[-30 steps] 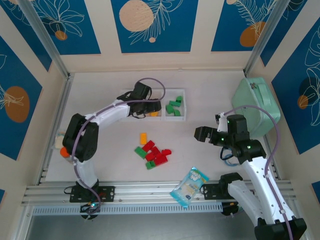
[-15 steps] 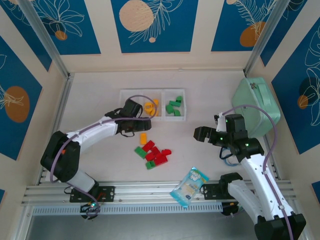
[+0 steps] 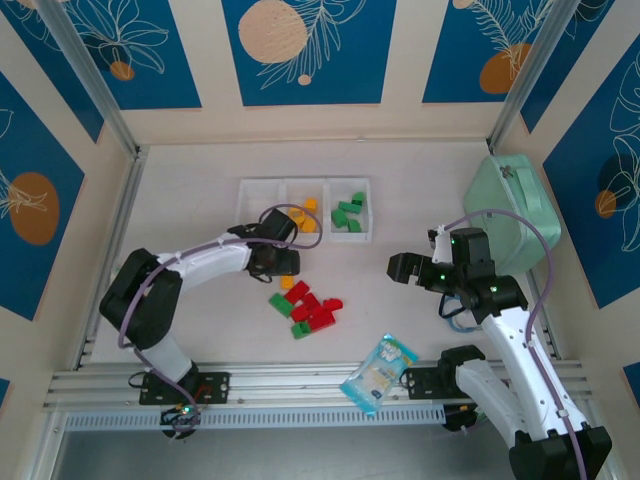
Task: Sort the legos into containers by color
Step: Pick up the lego from the center of the table.
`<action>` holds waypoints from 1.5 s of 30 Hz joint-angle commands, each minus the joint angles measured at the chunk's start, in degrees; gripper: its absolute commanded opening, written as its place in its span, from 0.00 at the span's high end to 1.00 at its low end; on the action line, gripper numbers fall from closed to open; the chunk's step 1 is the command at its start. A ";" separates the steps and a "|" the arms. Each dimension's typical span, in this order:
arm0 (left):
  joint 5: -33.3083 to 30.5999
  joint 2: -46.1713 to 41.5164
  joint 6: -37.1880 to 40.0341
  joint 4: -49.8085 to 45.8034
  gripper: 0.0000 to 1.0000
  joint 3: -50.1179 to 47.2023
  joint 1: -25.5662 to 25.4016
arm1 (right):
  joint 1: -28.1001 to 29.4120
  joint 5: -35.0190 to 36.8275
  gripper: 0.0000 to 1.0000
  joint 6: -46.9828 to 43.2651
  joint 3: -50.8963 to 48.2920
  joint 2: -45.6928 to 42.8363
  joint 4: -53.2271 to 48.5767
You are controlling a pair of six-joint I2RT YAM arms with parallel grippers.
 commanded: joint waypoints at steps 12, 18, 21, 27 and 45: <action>0.88 6.17 0.39 0.54 0.31 1.99 -0.21 | 0.45 -0.24 0.01 -0.05 -0.63 -0.21 0.56; 1.62 8.57 0.74 0.03 0.37 3.46 -0.24 | 0.46 -0.24 0.01 -0.04 -0.62 -0.06 0.56; 2.25 9.51 0.74 0.08 0.47 3.92 -0.17 | 0.43 -0.33 0.01 -0.05 -0.63 -0.05 0.60; 3.19 10.27 -0.65 0.65 0.63 3.54 -0.24 | 0.16 -0.57 0.01 -0.04 -0.71 0.02 0.86; -2.36 -1.41 0.43 -4.68 1.00 7.67 -0.27 | -0.24 -0.94 0.01 -0.14 -0.80 0.04 0.99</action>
